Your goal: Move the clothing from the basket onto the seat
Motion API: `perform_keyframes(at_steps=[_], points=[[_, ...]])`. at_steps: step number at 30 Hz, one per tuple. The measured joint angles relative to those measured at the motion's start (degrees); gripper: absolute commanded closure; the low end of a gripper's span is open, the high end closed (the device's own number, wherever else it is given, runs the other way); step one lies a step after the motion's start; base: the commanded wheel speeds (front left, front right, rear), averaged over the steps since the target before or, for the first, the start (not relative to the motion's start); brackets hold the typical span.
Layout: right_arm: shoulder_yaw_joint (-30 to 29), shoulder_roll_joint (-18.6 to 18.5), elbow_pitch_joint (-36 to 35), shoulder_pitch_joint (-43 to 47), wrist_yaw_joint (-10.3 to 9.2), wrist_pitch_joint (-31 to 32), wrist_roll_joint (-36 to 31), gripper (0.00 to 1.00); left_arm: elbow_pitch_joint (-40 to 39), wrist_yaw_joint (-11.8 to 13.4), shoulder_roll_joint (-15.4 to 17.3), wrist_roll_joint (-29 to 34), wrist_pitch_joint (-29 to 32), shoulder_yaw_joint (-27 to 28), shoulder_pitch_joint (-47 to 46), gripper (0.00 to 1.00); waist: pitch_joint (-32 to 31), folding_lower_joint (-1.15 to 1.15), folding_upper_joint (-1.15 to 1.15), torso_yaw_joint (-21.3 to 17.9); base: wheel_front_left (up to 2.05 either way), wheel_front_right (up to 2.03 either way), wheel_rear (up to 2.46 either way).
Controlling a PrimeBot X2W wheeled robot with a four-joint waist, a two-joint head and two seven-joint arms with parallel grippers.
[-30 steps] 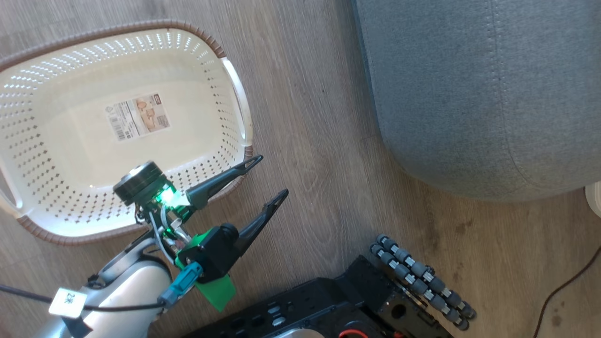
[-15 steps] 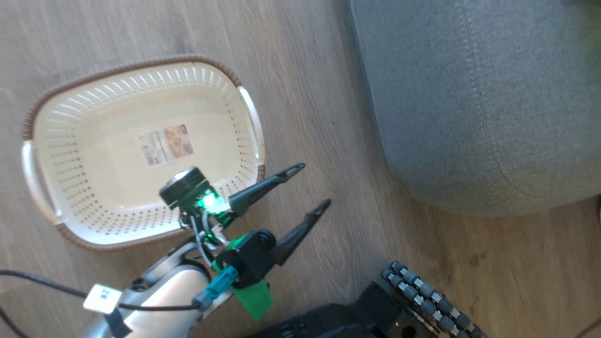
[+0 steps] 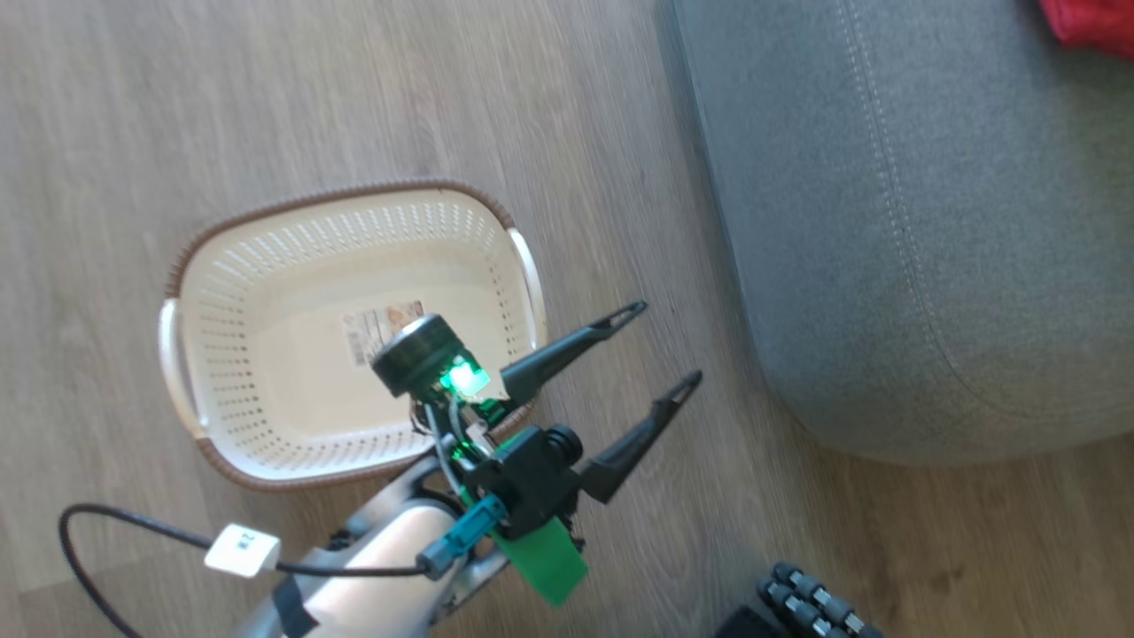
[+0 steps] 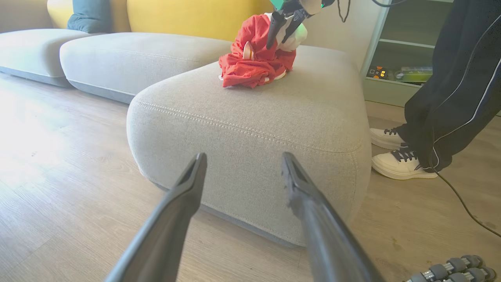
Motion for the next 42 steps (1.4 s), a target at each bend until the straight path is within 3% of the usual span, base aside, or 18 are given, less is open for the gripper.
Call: perform_keyframes(at_steps=[6, 16, 23, 29, 35, 42], points=[[5.3, -0.1, -0.5, -2.9, 0.00, 1.3, -2.0, 0.00, 1.1, -0.9, -2.5, 0.2, 0.0, 0.1, 1.7, 0.00, -4.4, 0.00, 0.00, 1.4, 0.00, 0.00, 0.00], [11.8, 0.1, -0.1, -2.3, 0.00, 0.0, 1.1, 0.00, 2.1, -1.3, -5.5, 0.3, 0.0, 2.9, 4.7, 0.00, -13.2, 0.00, 0.00, 3.5, 0.00, 0.00, 0.00], [18.7, 2.9, 0.2, -2.0, 0.00, -8.3, 8.6, 0.00, 2.9, -1.4, -6.6, 0.3, 0.0, 5.9, 7.9, 0.00, -18.3, 0.00, 0.00, 4.6, 0.00, 0.00, 0.00], [27.9, 3.8, -0.9, 1.6, 0.00, -19.7, 17.2, 0.00, 3.0, -1.3, -7.2, 0.3, 0.0, 9.4, 9.7, 0.00, -21.7, 0.00, 0.00, 5.6, 0.00, 0.00, 0.00], [38.9, 4.3, -10.8, 10.8, 0.00, -30.8, 30.2, 0.00, 3.2, 0.2, -7.7, 0.2, 0.0, 14.9, 12.2, 0.00, -25.0, 0.00, 0.00, 6.8, 0.00, 0.00, 0.00], [45.7, -1.1, -29.4, 24.7, 0.00, -38.4, 48.1, 0.00, 3.2, 1.3, -8.4, -1.3, 0.0, 23.5, 13.8, 0.00, -27.0, 0.00, 0.00, 9.1, 0.00, 0.00, 0.00]])
